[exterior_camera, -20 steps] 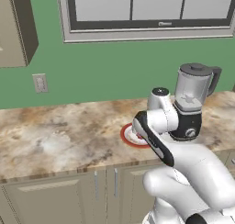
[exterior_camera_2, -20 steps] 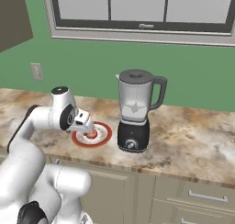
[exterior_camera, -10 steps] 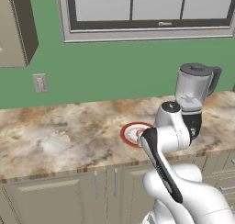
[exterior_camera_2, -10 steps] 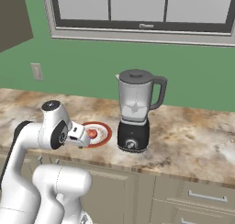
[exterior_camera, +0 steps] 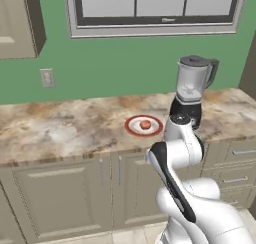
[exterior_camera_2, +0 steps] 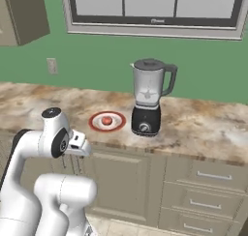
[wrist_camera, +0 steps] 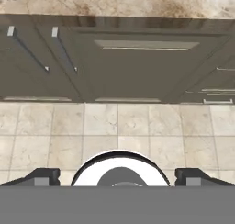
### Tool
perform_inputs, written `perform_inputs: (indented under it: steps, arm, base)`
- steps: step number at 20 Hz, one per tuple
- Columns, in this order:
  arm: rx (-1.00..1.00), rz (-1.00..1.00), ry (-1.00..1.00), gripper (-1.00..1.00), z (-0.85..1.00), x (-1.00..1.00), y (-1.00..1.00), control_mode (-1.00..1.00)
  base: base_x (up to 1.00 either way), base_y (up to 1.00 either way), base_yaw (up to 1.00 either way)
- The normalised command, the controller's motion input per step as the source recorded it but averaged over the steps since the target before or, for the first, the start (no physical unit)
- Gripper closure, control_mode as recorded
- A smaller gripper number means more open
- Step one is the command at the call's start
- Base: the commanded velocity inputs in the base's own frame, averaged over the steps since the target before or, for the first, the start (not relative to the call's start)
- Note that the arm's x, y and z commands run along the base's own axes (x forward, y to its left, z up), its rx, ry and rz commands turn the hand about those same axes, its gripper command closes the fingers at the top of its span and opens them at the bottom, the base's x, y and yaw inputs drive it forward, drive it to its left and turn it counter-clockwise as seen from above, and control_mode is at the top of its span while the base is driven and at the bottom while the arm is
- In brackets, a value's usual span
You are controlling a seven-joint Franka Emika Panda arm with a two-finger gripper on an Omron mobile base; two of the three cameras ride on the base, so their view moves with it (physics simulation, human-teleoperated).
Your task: Pick the banana and peach from the fridge and place them on the plate next to the blender to make a fruit smoothie.
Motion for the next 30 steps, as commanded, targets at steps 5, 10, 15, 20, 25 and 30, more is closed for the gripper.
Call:
perform_inputs:
  steps: [5,10,15,20,25,30]
  arm:
    - [0.0,0.0,0.0,-1.0,0.0,0.0,0.0,1.0]
    - [0.0,0.0,0.0,-1.0,0.0,0.0,0.0,1.0]
    - [0.0,0.0,0.0,-1.0,0.0,0.0,0.0,1.0]
    - [0.0,0.0,0.0,-1.0,0.0,0.0,0.0,1.0]
    - [0.0,0.0,0.0,-1.0,0.0,0.0,0.0,1.0]
    - [0.0,0.0,0.0,-1.0,0.0,0.0,0.0,1.0]
  base:
    - [-0.92,-0.18,-0.31]
    - [-0.46,-0.23,-0.74]
    - [-0.04,-0.09,-0.86]
    - [0.31,-0.1,-0.81]
    - [0.99,-0.57,-0.33]
    - [1.0,-0.72,0.02]
